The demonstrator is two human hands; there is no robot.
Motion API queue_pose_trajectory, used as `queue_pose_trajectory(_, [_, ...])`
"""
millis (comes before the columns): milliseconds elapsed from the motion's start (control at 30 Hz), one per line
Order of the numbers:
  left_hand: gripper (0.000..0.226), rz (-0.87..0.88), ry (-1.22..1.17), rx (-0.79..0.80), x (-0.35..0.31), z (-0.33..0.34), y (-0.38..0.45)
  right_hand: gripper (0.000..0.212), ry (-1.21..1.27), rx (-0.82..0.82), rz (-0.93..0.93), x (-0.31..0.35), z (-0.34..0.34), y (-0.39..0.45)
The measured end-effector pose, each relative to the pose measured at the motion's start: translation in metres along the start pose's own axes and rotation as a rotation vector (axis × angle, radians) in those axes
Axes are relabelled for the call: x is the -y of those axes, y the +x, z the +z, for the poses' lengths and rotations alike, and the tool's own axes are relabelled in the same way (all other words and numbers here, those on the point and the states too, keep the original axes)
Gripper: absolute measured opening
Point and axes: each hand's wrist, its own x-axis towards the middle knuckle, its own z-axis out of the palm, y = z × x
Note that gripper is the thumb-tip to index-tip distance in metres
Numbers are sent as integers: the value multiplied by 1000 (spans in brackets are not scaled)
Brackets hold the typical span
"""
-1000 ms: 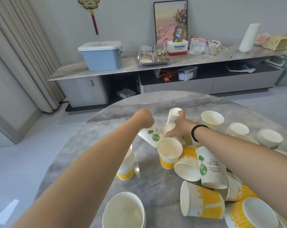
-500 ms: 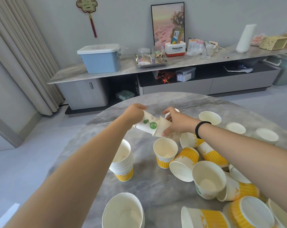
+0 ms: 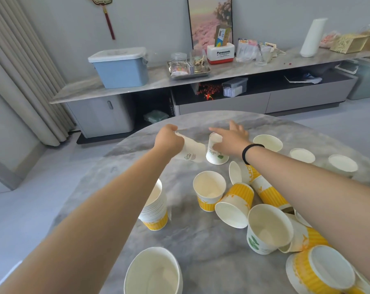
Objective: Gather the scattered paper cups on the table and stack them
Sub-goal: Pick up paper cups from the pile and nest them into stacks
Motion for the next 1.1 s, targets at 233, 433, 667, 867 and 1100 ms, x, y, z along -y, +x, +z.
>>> queue_pose_trajectory(233, [47, -55, -98, -18, 4, -3, 0, 39, 195, -38, 13, 4, 14, 5])
queue_pose_trajectory(433, [47, -151, -168, -90, -8, -13, -22, 35, 743, -265, 66, 8, -12, -29])
queue_pose_trajectory(667, [28, -114, -61, -110, -28, -31, -70, 24, 1073, -220, 187, 3, -44, -96])
queue_pose_trajectory(867, [25, -181, -339, -1, -39, -42, -116, 11, 1298, 10, 83, 17, -65, -146])
queue_pose_trajectory(1100, [11, -77, -405, 84, -50, -44, -183, 20, 1325, 226, 40, 42, -61, -200])
